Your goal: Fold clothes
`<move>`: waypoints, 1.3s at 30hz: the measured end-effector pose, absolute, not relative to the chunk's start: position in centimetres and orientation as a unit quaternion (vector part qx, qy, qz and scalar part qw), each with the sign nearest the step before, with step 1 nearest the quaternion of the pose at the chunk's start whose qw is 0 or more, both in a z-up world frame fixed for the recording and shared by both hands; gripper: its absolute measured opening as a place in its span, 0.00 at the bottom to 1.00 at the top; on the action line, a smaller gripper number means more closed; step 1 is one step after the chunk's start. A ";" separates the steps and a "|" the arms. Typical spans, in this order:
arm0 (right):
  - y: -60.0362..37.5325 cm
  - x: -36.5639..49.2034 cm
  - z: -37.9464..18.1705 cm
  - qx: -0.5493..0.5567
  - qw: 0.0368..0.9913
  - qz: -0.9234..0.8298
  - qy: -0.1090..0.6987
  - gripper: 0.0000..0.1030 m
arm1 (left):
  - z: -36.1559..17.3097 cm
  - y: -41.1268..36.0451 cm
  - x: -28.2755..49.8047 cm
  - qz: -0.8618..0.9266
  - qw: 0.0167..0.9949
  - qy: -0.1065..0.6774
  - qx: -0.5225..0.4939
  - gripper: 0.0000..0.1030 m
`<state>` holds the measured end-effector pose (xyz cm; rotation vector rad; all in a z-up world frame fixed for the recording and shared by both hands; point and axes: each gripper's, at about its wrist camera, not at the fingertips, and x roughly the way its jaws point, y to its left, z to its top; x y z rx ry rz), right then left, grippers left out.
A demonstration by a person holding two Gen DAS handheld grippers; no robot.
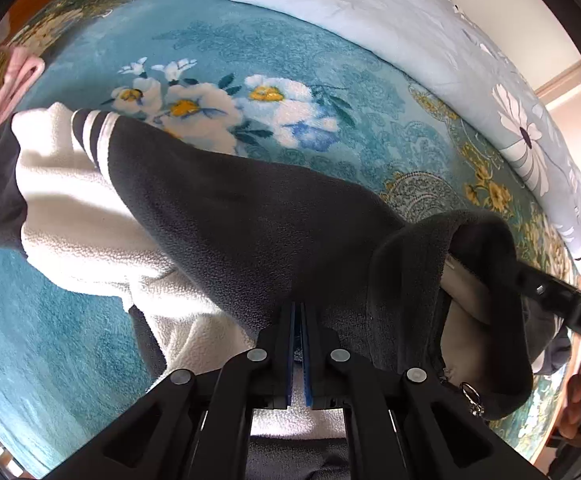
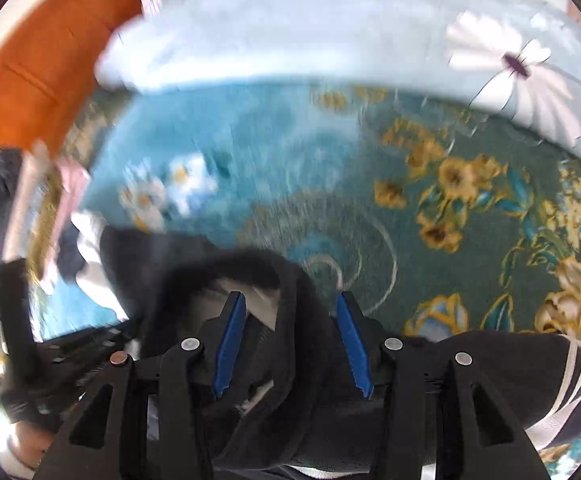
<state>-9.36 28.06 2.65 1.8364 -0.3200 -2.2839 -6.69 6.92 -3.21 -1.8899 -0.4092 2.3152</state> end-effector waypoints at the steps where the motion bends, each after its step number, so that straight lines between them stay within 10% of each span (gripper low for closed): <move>1: 27.6 -9.3 2.3 0.624 0.100 -0.768 -0.100 0.47 | -3.1 6.6 -6.6 0.766 0.063 -0.144 -0.623 0.04; 4: 26.7 -8.9 1.9 0.629 0.092 -0.770 -0.057 0.06 | -2.3 5.2 -5.9 0.767 0.065 -0.182 -0.612 0.04; 18: 31.4 -20.2 4.1 0.572 -0.016 -0.819 -0.036 0.05 | -0.3 -3.2 -2.2 0.771 -0.003 -0.283 -0.571 0.05; 22: 33.4 -20.8 2.6 0.590 -0.018 -0.801 -0.099 0.11 | -1.1 -4.8 -1.3 0.763 -0.023 -0.298 -0.573 0.06; 26: 35.1 -19.3 2.9 0.589 -0.002 -0.803 -0.093 0.40 | -2.4 -6.2 -0.3 0.752 -0.031 -0.342 -0.563 0.11; 39: 37.9 -14.5 -1.8 0.632 0.008 -0.772 -0.065 0.42 | -4.1 -4.7 0.9 0.751 -0.005 -0.357 -0.556 0.25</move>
